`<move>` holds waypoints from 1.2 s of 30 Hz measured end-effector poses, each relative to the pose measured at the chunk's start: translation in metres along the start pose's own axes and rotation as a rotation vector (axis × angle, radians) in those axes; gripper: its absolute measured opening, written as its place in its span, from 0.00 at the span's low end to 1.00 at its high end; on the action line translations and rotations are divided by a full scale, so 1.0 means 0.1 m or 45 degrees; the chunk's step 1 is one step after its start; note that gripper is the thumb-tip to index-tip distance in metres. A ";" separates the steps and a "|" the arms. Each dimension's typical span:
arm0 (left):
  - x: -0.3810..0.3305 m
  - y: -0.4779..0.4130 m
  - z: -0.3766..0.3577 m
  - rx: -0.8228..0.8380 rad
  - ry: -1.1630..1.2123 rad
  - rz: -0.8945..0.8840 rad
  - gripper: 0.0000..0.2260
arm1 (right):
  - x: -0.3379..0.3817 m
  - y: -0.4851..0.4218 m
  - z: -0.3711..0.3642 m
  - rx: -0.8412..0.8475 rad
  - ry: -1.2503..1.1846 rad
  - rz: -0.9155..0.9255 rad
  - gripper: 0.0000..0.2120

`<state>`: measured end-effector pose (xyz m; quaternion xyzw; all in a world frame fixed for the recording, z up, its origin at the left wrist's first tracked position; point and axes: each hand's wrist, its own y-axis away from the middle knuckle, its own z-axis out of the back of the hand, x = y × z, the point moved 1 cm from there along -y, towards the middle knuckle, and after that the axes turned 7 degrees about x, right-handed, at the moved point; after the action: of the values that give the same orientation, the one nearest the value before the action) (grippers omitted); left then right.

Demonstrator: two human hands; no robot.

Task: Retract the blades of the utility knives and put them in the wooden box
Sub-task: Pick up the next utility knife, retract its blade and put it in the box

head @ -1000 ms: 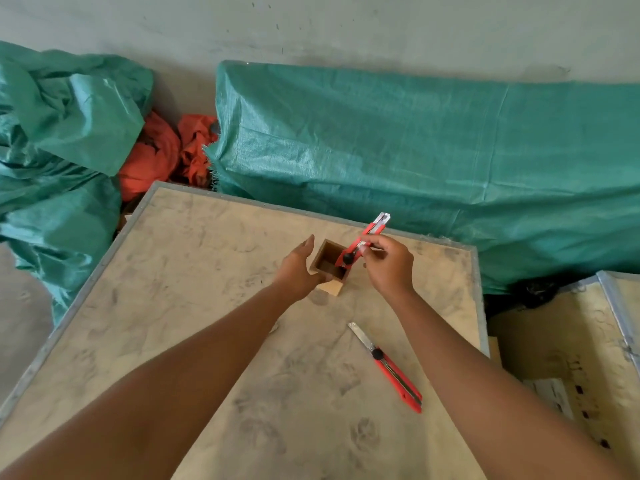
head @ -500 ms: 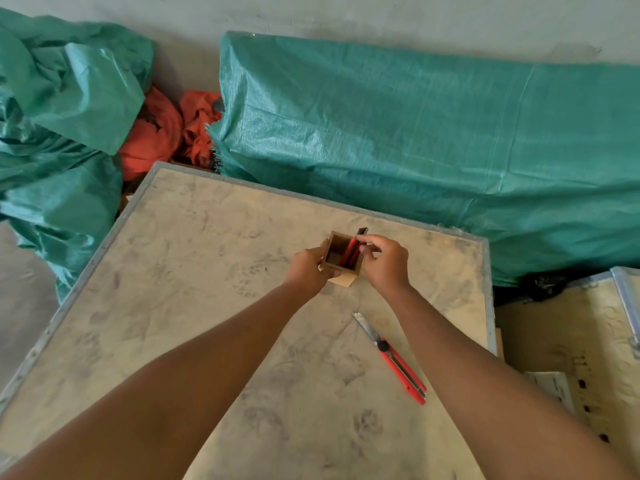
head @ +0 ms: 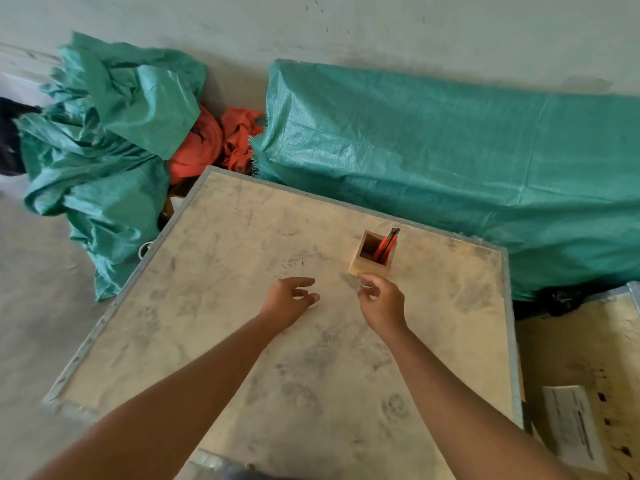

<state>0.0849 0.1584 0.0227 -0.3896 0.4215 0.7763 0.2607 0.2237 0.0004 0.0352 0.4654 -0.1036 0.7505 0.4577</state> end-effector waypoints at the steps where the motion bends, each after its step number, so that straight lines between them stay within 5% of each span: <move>1: 0.12 0.11 0.08 -0.012 0.019 0.029 0.16 | 0.02 0.07 -0.13 0.044 -0.020 -0.023 0.13; 8: 0.82 0.62 0.49 -0.237 -0.260 0.108 0.23 | 0.10 0.42 -1.04 0.443 0.030 -0.162 0.16; 12: 1.12 0.73 0.59 -0.139 -0.612 0.262 0.30 | 0.10 0.50 -1.42 0.529 0.060 -0.213 0.20; 17: 1.31 0.81 0.60 -0.061 -0.806 0.161 0.19 | 0.12 0.48 -1.70 0.535 0.119 -0.274 0.29; 21: 1.36 0.88 0.56 -0.073 -0.668 0.115 0.16 | 0.10 0.47 -1.77 0.444 0.036 -0.327 0.24; 27: 1.28 1.06 0.41 -0.106 -0.410 0.051 0.18 | 0.17 0.60 -1.63 0.198 -0.500 -0.475 0.09; 36: 0.58 1.20 0.15 0.195 -0.004 -0.049 0.22 | 0.32 0.66 -0.43 0.182 -0.544 -0.248 0.11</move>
<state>-0.0414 0.1147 0.0346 -0.3751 0.4717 0.7373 0.3053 0.1416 0.0075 0.0549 0.6525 -0.0993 0.5929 0.4614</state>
